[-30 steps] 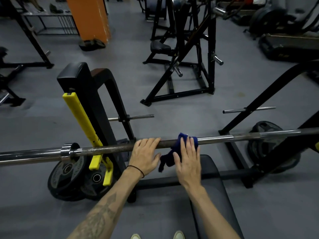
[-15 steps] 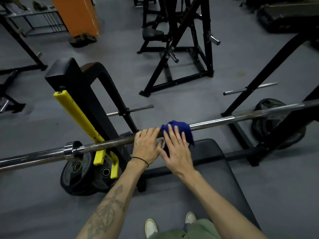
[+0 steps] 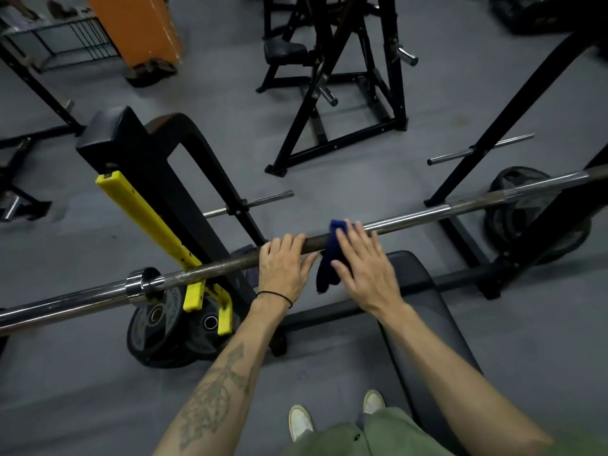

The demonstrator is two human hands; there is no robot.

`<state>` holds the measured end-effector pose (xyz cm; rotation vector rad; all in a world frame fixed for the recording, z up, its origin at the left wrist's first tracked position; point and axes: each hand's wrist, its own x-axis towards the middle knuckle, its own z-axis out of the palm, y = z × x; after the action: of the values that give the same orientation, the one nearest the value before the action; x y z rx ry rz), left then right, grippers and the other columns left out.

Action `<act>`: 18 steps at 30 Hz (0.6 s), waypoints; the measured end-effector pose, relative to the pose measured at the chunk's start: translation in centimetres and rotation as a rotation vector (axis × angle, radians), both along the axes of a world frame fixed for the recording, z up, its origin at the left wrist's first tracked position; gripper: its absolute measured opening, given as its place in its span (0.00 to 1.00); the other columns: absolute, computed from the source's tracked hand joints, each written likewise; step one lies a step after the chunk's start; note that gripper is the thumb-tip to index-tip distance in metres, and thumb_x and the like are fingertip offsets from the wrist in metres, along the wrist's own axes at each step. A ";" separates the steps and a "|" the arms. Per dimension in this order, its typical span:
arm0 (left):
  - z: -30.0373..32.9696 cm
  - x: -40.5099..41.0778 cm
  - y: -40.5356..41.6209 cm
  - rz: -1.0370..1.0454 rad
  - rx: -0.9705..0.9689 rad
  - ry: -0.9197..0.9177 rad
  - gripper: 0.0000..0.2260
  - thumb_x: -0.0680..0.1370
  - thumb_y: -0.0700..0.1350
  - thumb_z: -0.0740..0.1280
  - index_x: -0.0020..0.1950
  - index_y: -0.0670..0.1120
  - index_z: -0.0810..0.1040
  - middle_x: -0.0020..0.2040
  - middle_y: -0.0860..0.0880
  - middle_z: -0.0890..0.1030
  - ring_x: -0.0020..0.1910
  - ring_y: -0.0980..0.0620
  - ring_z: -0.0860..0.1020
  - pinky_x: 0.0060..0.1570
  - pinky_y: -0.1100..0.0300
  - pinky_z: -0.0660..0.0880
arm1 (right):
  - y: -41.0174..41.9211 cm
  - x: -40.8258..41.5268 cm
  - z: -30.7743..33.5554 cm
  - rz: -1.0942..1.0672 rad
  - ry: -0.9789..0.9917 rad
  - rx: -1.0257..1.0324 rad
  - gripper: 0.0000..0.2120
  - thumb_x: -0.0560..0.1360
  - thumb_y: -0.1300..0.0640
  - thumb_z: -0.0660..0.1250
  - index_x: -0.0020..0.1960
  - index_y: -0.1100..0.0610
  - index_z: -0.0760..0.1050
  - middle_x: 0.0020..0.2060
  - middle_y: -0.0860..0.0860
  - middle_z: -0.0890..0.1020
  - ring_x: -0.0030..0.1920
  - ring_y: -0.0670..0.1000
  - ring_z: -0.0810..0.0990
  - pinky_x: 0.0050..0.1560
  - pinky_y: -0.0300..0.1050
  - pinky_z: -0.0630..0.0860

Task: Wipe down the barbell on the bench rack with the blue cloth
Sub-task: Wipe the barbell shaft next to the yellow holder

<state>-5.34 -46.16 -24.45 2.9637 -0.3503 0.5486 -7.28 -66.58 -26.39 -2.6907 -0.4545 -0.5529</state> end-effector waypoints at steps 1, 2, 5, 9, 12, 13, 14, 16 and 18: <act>0.0 0.1 -0.2 0.015 0.004 -0.003 0.17 0.81 0.60 0.61 0.62 0.50 0.75 0.49 0.50 0.76 0.47 0.48 0.73 0.54 0.51 0.69 | -0.2 -0.1 0.0 -0.096 0.039 0.077 0.32 0.86 0.41 0.48 0.82 0.60 0.59 0.82 0.56 0.58 0.83 0.55 0.52 0.82 0.60 0.51; 0.0 0.2 -0.4 0.027 0.005 -0.003 0.17 0.81 0.61 0.61 0.61 0.50 0.75 0.48 0.50 0.76 0.47 0.48 0.73 0.54 0.51 0.69 | 0.4 -0.4 0.2 -0.174 0.076 0.151 0.33 0.86 0.40 0.46 0.83 0.60 0.57 0.83 0.56 0.57 0.84 0.55 0.49 0.82 0.59 0.48; 0.0 0.4 -0.6 0.041 0.012 0.000 0.17 0.82 0.60 0.58 0.58 0.49 0.75 0.47 0.50 0.76 0.45 0.48 0.73 0.50 0.52 0.69 | 4.6 -1.4 0.4 -0.142 0.122 0.193 0.35 0.86 0.37 0.45 0.83 0.61 0.55 0.83 0.58 0.52 0.84 0.55 0.45 0.83 0.55 0.42; 0.2 0.7 -0.2 0.020 0.060 0.036 0.16 0.81 0.59 0.58 0.58 0.49 0.75 0.47 0.50 0.76 0.44 0.48 0.73 0.46 0.52 0.70 | 3.0 -1.3 -0.4 0.077 0.055 -0.038 0.33 0.86 0.39 0.48 0.83 0.60 0.56 0.83 0.57 0.54 0.84 0.53 0.50 0.82 0.57 0.51; 0.3 0.9 -0.2 0.004 0.091 0.032 0.17 0.81 0.60 0.57 0.57 0.49 0.75 0.45 0.49 0.76 0.42 0.47 0.74 0.44 0.51 0.71 | -0.5 -0.4 -0.4 -0.054 -0.002 -0.028 0.32 0.86 0.42 0.50 0.82 0.61 0.59 0.82 0.58 0.57 0.83 0.55 0.53 0.82 0.59 0.52; 0.3 1.0 -0.1 0.001 0.100 0.036 0.17 0.82 0.60 0.57 0.57 0.49 0.75 0.45 0.49 0.76 0.42 0.47 0.74 0.45 0.50 0.71 | -0.2 -0.5 -0.2 -0.139 0.036 0.058 0.32 0.86 0.41 0.50 0.83 0.61 0.57 0.83 0.57 0.56 0.83 0.54 0.51 0.82 0.58 0.49; 0.3 1.2 -0.1 -0.005 0.107 0.038 0.18 0.82 0.60 0.56 0.57 0.49 0.75 0.45 0.49 0.76 0.42 0.47 0.74 0.44 0.50 0.71 | 1.0 -0.7 0.0 -0.207 0.086 0.146 0.33 0.86 0.40 0.49 0.83 0.60 0.55 0.83 0.56 0.55 0.84 0.53 0.48 0.83 0.57 0.47; 0.4 1.4 0.1 -0.033 0.105 0.033 0.18 0.82 0.60 0.55 0.56 0.49 0.75 0.44 0.49 0.76 0.40 0.47 0.74 0.43 0.51 0.70 | 4.4 -1.2 0.3 -0.187 0.164 0.245 0.36 0.85 0.36 0.47 0.84 0.59 0.53 0.84 0.56 0.51 0.84 0.53 0.44 0.83 0.54 0.42; 0.4 1.5 0.3 -0.071 0.082 0.042 0.17 0.81 0.59 0.54 0.54 0.48 0.75 0.43 0.49 0.76 0.38 0.47 0.75 0.41 0.51 0.70 | 5.3 -1.7 -0.1 0.009 0.152 0.147 0.36 0.85 0.36 0.49 0.84 0.59 0.52 0.84 0.55 0.50 0.84 0.52 0.45 0.83 0.54 0.45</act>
<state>-3.83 -45.84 -24.07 3.0216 -0.4828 0.4751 -8.99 -61.30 -26.52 -2.5654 -0.3686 -0.3612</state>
